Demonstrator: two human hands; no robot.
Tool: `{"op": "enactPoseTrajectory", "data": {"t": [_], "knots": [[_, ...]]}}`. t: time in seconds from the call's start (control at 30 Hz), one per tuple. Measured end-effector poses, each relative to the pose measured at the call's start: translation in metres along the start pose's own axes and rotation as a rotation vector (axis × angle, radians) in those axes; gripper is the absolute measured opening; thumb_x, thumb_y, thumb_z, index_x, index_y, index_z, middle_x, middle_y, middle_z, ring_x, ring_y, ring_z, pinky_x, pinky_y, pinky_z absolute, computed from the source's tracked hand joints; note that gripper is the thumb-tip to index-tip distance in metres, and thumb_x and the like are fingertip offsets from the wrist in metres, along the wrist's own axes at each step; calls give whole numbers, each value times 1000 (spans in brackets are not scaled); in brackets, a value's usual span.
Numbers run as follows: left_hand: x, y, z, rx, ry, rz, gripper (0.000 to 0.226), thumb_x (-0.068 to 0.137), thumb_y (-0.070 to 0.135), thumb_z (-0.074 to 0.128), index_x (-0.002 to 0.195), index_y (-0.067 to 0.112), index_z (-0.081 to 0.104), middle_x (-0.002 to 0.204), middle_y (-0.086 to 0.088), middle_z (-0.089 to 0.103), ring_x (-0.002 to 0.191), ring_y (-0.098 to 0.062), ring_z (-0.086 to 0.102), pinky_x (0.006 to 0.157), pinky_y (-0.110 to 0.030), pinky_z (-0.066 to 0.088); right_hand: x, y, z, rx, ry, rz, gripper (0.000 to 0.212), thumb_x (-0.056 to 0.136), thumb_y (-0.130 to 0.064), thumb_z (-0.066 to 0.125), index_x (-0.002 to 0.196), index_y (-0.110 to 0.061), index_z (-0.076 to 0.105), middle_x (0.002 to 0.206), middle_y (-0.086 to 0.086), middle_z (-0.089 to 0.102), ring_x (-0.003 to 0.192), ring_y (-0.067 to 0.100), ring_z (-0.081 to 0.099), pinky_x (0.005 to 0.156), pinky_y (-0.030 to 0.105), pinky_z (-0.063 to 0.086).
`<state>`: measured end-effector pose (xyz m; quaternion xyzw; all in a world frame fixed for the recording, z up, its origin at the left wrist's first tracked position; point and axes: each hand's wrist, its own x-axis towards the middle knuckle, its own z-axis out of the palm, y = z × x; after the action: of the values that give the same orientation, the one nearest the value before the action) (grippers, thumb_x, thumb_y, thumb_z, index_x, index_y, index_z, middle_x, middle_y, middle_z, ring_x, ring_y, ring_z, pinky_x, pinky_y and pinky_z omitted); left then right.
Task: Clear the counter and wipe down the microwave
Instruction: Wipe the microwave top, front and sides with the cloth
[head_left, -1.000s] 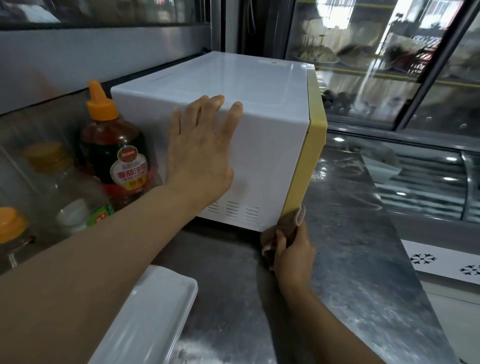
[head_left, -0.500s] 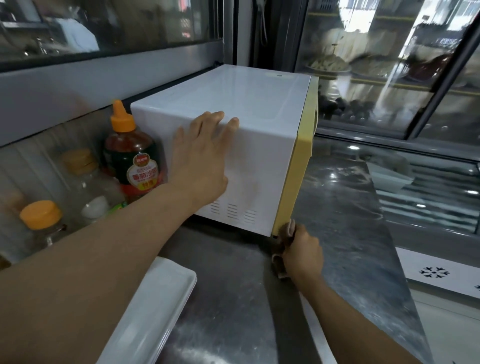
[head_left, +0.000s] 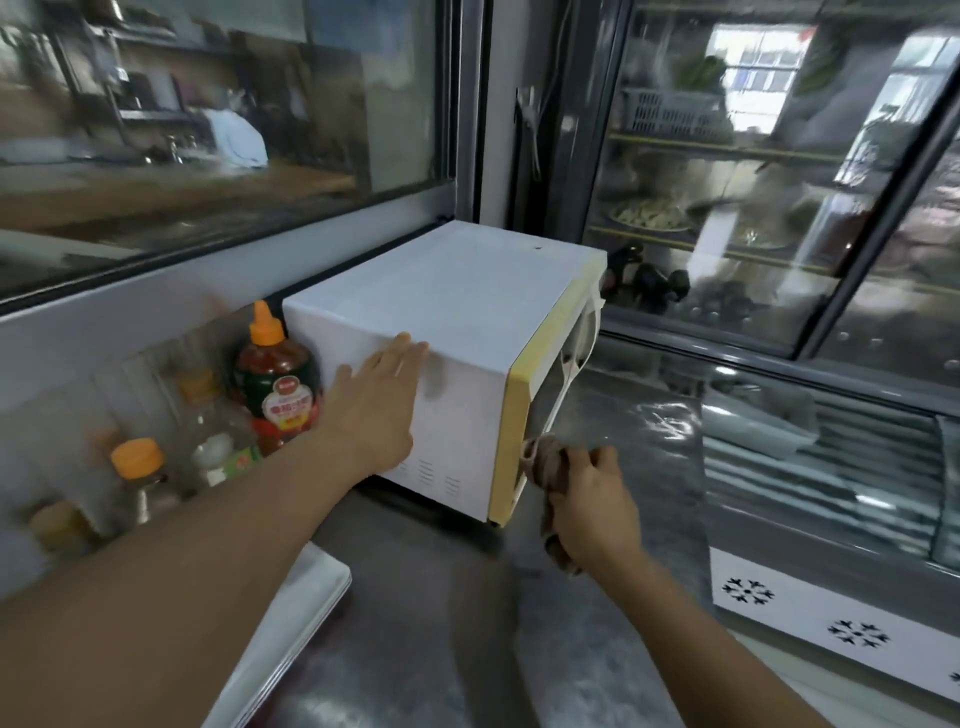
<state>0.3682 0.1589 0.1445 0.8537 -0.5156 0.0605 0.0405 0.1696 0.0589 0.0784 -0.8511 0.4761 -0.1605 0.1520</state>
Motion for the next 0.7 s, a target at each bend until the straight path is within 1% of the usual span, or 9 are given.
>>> {"op": "enactPoseTrajectory", "data": {"t": [0.07,0.17,0.27,0.33,0.43,0.5,0.6,0.7], "knots": [[-14,10,-3,5,-20,-16,95,80,17,63,149,21,-3,159,-2,-1,143,-22,16,112,-45,21,0,-4,-18,5,11,-35,33,91,-10,45,124,-10,43,121,13,43,104,32,51,74,40,48],[-34,20,-11,28,-90,-38,93,81,17,61,149,22,-1,159,-3,0,144,-22,13,114,-45,15,-5,-11,-40,15,25,-85,33,90,-11,48,122,-11,40,120,13,47,101,32,53,74,41,49],[-50,22,-22,59,-167,-39,91,83,19,60,150,23,-1,159,-5,-1,145,-23,10,117,-46,12,-15,-16,-58,12,18,-128,36,89,-10,51,123,-11,41,122,14,46,101,32,53,75,43,50],[-61,23,-31,55,-188,-41,90,83,20,61,150,23,1,159,-5,1,145,-24,10,117,-47,12,-25,-19,-69,15,21,-143,39,88,-9,53,125,-10,41,124,14,46,102,32,53,75,42,50],[-82,26,-43,58,-188,-5,86,83,23,61,149,21,6,158,-5,10,143,-25,17,116,-47,15,-44,-21,-85,44,23,-150,40,86,-7,55,124,-10,44,126,14,45,105,32,53,76,39,49],[-99,29,-51,50,-174,36,83,82,24,61,148,19,10,155,-6,16,141,-25,22,114,-47,20,-62,-24,-95,69,29,-159,37,85,-5,54,121,-8,46,126,15,45,106,32,53,78,39,49],[-128,33,-62,16,-147,95,82,81,28,62,147,19,14,150,-4,24,137,-24,28,111,-45,25,-95,-28,-107,107,57,-127,29,86,-3,52,115,-9,48,122,15,49,102,30,54,77,35,46],[-160,39,-71,-39,-160,144,85,82,31,62,149,19,11,154,-3,18,140,-23,23,113,-45,21,-131,-28,-120,214,86,-40,29,86,-8,58,113,-11,49,116,12,55,102,28,55,81,32,45]]}}
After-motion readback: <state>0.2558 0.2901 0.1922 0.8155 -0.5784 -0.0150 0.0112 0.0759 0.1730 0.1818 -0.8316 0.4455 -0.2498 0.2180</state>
